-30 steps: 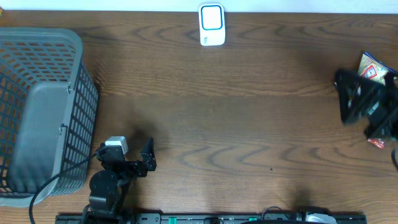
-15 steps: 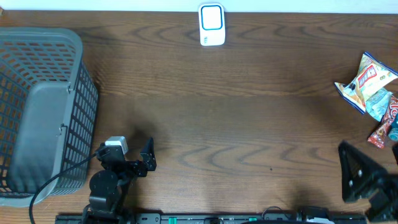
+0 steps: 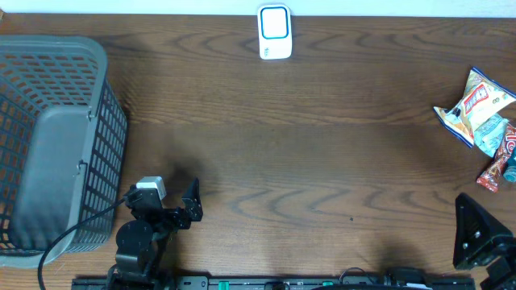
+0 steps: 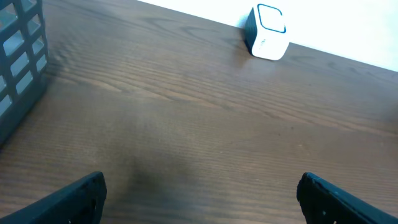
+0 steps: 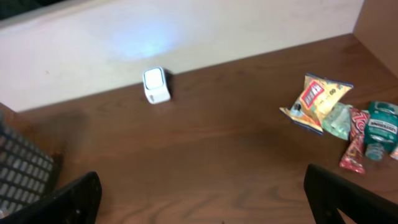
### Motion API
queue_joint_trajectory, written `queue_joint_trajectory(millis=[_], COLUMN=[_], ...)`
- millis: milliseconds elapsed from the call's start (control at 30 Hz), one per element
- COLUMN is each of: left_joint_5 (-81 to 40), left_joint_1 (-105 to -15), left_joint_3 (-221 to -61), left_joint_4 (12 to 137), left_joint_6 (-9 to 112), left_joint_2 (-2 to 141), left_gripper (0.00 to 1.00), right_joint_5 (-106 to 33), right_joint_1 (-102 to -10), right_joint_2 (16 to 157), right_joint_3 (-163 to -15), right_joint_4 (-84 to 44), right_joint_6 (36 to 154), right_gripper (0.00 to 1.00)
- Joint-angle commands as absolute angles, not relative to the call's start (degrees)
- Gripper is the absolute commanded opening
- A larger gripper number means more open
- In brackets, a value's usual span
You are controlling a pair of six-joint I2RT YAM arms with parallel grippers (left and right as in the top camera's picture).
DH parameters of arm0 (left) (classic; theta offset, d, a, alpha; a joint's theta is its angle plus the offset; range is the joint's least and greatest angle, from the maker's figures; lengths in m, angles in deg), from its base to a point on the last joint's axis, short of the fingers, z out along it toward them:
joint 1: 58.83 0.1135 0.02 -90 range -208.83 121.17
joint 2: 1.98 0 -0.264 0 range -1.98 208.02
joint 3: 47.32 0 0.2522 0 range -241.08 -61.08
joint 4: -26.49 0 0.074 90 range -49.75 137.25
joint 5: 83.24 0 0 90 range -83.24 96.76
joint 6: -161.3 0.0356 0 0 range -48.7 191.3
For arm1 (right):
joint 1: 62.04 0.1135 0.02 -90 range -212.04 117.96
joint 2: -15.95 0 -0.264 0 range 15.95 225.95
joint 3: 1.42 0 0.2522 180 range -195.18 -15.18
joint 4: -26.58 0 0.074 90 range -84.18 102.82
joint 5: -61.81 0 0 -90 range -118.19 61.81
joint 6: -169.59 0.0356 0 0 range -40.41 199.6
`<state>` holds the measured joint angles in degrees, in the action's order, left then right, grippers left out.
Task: Scan the item barcode
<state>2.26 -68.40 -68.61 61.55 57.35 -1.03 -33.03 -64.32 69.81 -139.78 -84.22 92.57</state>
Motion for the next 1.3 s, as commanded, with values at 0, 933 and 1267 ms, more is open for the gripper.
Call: queue_joint_trajectory(millis=[0,933,1267], left_joint_5=[2.55,2.55,2.55], left_joint_1=[-68.61,-68.61,-68.61], left_joint_3=[-67.71,-67.71,-67.71], left_joint_4=[62.53,62.53,62.53], left_joint_6=[56.82,56.82,56.82], left_joint_2=[-1.31,-1.31,-1.31], left_gripper=[0.98,0.98,0.98], right_joint_5=[-28.73,-28.73,-27.24], right_joint_1=[-62.38,-62.64,-62.64], right_joint_2=[69.86,41.71,23.89], right_joint_3=[-136.96,-72.48,-42.67], right_joint_4=[-84.07,-30.14,1.72], right_joint_6=[92.81,92.83,92.85], right_gripper=[0.99,0.99,0.99])
